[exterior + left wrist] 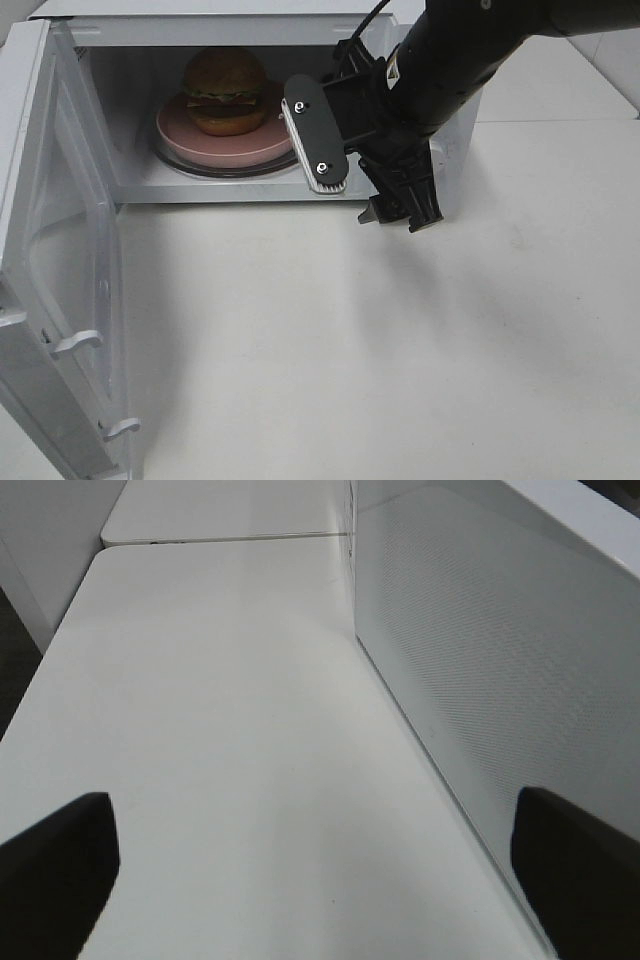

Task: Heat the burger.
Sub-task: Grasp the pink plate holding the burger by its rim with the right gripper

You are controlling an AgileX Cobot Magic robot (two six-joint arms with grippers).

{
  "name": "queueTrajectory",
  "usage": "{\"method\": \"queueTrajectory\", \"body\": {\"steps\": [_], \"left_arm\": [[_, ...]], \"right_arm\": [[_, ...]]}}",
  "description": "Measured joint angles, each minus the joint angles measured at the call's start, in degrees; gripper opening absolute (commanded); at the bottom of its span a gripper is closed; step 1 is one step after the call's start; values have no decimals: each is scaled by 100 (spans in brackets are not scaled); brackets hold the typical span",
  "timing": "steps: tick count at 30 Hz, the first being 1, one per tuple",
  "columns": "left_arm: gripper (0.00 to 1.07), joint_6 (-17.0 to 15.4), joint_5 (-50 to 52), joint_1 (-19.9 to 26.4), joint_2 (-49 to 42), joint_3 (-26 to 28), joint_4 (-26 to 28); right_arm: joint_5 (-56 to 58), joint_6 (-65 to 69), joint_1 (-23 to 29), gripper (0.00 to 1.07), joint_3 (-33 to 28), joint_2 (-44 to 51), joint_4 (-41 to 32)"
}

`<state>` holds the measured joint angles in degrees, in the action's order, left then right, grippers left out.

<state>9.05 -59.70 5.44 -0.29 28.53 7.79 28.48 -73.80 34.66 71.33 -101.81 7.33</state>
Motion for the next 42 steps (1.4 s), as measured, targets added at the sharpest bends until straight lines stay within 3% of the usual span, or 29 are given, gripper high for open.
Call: {"method": "queueTrajectory", "body": {"steps": [17, 33, 42], "left_arm": [[100, 0, 0, 0, 0, 0, 0], [100, 0, 0, 0, 0, 0, 0], [100, 0, 0, 0, 0, 0, 0]], "right_arm": [[-361, 69, 395, 92, 350, -447, 0], [-424, 315, 441, 90, 1312, -1450, 6], [-401, 636, 441, 90, 2246, -2235, 206]]}}
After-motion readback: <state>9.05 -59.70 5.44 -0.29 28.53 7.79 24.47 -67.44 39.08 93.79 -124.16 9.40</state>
